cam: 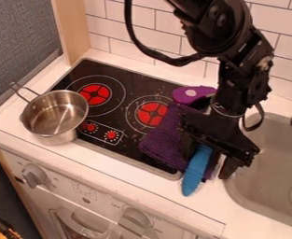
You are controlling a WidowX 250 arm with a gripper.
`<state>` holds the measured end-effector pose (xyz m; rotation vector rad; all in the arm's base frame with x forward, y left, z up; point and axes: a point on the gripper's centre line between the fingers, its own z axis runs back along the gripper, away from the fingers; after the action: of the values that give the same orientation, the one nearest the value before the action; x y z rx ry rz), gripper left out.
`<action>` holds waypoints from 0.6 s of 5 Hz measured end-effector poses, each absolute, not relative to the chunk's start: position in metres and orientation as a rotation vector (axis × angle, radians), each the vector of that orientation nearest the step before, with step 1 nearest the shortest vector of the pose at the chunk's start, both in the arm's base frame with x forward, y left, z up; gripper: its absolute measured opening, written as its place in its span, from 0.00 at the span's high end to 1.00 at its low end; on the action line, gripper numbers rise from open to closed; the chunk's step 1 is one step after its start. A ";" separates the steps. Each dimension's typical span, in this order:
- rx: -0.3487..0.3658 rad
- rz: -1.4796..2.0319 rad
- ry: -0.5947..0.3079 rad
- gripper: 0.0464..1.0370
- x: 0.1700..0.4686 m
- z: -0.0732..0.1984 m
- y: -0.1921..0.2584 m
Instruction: Place the blue object in the center of the two burners
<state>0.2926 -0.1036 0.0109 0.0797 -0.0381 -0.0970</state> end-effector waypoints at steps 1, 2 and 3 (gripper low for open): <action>0.058 -0.046 -0.078 0.04 0.296 0.024 -0.088; 0.045 -0.006 -0.096 0.04 0.300 0.030 -0.080; 0.042 0.015 -0.089 0.04 0.301 0.030 -0.073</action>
<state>0.3010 -0.0731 0.0295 0.0423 -0.0891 0.0154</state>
